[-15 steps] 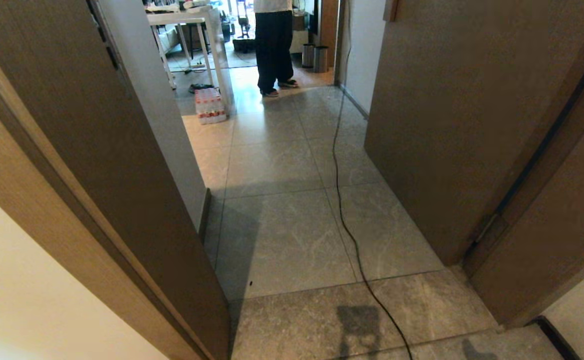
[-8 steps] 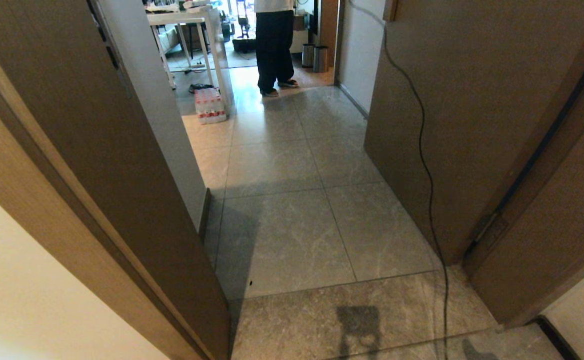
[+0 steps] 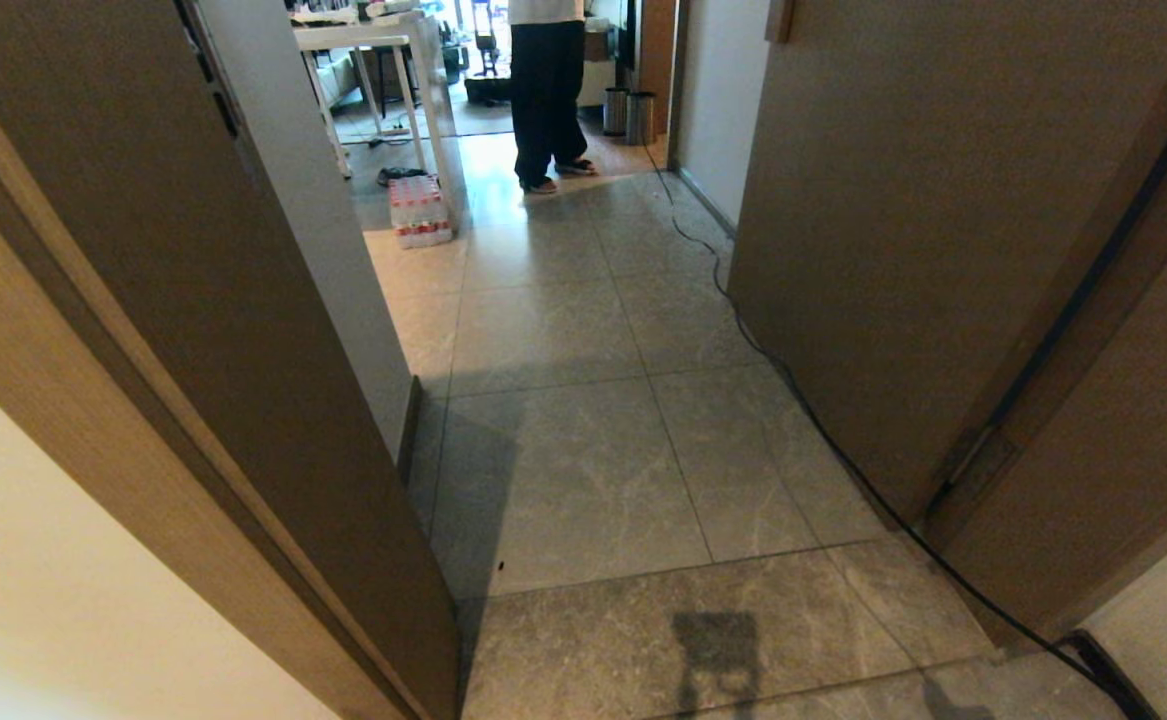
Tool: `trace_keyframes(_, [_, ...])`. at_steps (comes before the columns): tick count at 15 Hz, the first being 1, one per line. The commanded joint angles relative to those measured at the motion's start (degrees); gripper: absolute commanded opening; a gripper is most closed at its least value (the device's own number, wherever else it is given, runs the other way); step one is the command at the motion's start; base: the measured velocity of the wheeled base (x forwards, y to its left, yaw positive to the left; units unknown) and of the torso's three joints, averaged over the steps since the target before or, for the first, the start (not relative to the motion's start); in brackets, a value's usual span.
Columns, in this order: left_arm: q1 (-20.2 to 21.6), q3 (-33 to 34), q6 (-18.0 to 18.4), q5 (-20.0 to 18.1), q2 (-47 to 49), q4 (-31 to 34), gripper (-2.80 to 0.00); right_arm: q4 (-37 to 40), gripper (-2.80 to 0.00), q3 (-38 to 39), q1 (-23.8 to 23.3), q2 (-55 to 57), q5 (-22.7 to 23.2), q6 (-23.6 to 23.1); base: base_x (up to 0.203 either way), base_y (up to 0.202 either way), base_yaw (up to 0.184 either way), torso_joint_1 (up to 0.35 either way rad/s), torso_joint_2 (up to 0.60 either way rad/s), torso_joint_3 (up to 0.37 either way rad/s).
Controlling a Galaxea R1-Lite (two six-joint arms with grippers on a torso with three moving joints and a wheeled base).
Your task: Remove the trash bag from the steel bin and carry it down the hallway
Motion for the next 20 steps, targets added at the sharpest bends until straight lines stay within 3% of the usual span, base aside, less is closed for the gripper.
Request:
trace_keyframes(1, [0.0, 0.62, 0.01, 0.02, 0.0, -0.02, -2.8, -0.02, -2.8, 0.0, 0.02, 0.05, 0.0, -0.01, 0.0, 0.0, 0.0, 0.0, 0.0, 0.0])
trace_keyframes(20, [0.0, 0.62, 0.01, 0.02, 0.0, -0.02, -2.8, -0.02, -2.8, 0.0, 0.02, 0.05, 0.0, -0.01, 0.0, 0.0, 0.0, 0.0, 0.0, 0.0])
